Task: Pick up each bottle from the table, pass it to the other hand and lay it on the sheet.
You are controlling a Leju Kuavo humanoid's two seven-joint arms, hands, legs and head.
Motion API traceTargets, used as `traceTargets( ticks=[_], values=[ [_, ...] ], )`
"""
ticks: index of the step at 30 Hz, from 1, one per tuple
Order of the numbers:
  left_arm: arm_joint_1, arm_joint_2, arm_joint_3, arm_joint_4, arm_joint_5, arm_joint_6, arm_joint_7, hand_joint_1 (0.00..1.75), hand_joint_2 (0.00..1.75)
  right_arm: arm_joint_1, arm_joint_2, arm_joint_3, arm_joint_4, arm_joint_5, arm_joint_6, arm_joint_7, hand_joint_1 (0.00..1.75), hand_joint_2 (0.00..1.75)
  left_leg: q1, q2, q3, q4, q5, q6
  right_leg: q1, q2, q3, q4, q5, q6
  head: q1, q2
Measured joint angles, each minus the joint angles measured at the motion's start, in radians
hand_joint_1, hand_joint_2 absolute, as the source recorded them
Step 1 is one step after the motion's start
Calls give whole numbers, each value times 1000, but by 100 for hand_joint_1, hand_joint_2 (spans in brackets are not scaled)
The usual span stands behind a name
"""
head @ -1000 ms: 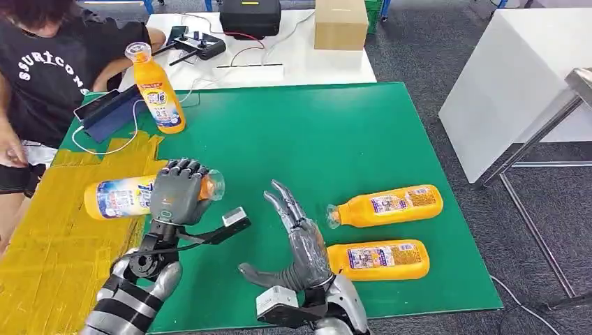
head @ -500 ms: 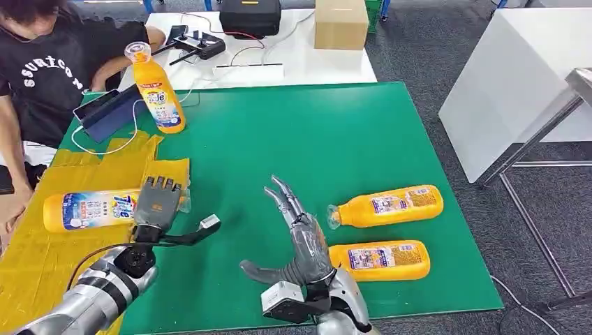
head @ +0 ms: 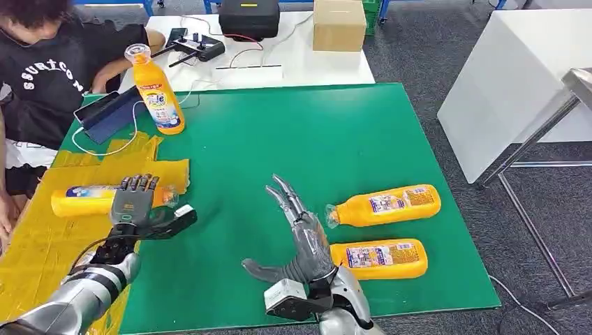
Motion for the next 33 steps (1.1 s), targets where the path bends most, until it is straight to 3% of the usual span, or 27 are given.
traceTargets(
  ticks=[9,14,19,25,33],
  values=[
    [14,-78,236,3,262,-47,-284,0,175,0,0,0,7,10,-8,5,0,175,0,-1,-1,0,1,0,0,-1,0,0,0,0,1,0],
    [36,-139,375,-67,558,-189,-512,0,175,0,3,0,13,18,-13,5,0,175,-2,-2,-1,0,1,0,-1,-2,0,0,0,0,0,0],
    [108,-183,437,-218,772,-328,-625,0,175,5,0,-1,15,65,-35,18,0,175,-2,-1,-2,0,0,1,-2,-1,-1,0,0,0,0,0],
    [209,-213,442,-467,860,-376,-616,0,175,17,-23,-5,13,103,-36,39,0,175,-2,0,-3,0,0,1,-2,-1,-2,0,0,0,0,0],
    [245,-218,442,-566,869,-381,-611,0,175,19,-32,-11,13,105,-36,39,0,175,-1,0,-3,0,0,1,-2,-1,-2,0,0,0,0,0]
  ],
)
